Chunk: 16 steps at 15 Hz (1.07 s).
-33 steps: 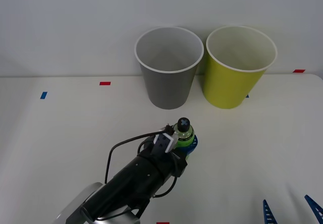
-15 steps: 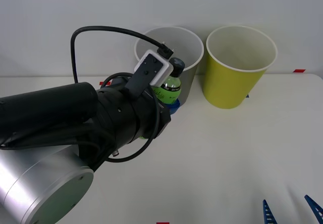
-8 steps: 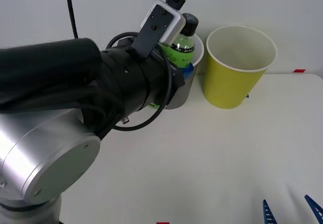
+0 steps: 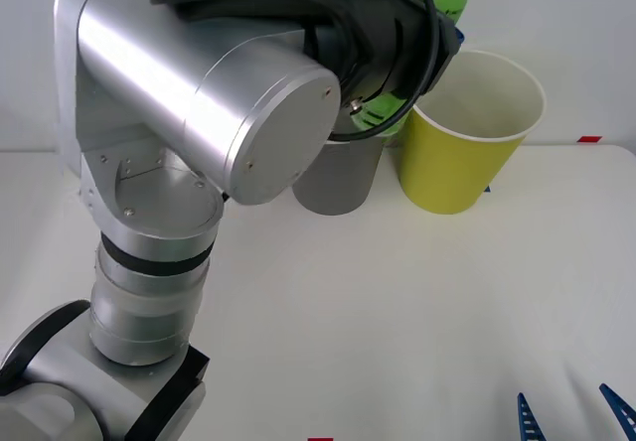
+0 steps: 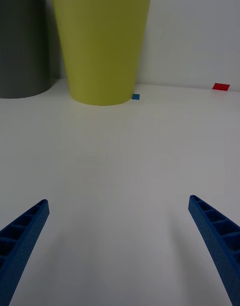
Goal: Put cans in the gray bin and PET bottles in the light green bin.
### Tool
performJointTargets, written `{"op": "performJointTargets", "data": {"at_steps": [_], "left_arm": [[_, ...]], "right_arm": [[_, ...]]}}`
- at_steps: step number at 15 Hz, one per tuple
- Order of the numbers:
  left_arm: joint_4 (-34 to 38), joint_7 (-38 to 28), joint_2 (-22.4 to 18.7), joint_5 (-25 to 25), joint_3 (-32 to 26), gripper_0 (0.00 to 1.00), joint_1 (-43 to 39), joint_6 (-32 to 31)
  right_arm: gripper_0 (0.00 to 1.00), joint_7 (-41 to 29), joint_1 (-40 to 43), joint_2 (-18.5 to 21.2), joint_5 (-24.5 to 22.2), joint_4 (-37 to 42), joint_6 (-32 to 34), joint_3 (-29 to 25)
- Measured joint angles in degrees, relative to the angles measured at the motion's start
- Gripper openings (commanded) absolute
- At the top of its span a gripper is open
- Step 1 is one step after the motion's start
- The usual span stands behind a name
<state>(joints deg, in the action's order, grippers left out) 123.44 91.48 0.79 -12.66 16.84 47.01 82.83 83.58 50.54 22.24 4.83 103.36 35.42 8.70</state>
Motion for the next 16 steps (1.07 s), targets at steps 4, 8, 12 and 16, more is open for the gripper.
{"op": "performJointTargets", "data": {"at_steps": [4,8,12,16], "left_arm": [[-10.7,-0.9,0.2,-0.8,0.0,0.0,4.4,-11.7],[-22.2,-1.7,0.2,-6.0,0.0,0.0,8.5,-24.1],[-32.2,-1.8,0.2,-8.3,0.0,0.0,11.7,-34.5],[-39.7,-1.8,0.2,-9.6,0.1,0.0,12.0,-43.8]], "right_arm": [[0.97,0.0,0.0,0.0,0.0,0.0,0.0,0.0],[0.97,0.0,0.0,0.0,0.0,0.0,0.0,0.0],[0.97,0.0,0.0,0.0,0.0,0.0,0.0,0.0],[0.97,0.0,0.0,0.0,0.0,0.0,0.0,0.0]]}}
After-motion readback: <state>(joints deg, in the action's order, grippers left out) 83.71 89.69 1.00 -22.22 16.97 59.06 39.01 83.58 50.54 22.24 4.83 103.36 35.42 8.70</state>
